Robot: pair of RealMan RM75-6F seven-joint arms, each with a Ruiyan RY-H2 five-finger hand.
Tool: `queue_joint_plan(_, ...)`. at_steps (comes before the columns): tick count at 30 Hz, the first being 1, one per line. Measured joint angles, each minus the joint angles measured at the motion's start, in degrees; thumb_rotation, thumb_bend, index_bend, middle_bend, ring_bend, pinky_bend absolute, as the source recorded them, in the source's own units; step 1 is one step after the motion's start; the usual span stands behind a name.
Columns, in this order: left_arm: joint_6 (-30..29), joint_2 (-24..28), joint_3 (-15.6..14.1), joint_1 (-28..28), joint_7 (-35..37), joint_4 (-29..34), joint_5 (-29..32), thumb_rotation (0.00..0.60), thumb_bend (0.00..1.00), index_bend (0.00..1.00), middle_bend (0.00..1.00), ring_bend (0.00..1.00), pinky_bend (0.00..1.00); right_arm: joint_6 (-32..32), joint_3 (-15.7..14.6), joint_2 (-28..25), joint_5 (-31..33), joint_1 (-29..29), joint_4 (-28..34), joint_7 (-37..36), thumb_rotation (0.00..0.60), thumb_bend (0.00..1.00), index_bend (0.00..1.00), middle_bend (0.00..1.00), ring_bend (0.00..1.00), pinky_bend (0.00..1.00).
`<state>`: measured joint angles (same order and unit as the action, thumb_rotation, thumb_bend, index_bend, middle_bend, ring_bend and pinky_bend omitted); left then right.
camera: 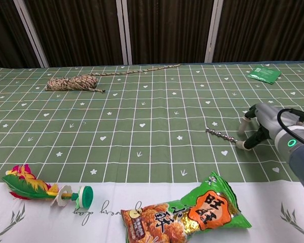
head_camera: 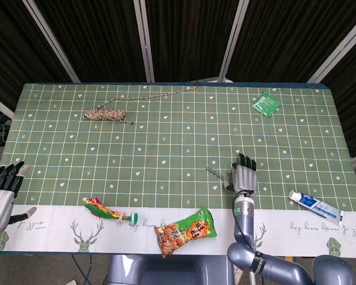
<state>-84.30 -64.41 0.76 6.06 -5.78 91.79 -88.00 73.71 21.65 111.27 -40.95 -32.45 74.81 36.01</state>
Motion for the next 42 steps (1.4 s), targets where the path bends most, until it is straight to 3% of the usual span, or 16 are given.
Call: queue_joint_plan(42,0.6,0.3,0.1,0.0,0.5,0.7,0.8,0.600,0.05,0.00,0.00,0.00,0.00,-1.5,0.8,1.7,-0.4,-0.9,-3.1,-1.0,0.600,0.25,0.50,0.08,0.00,0.00)
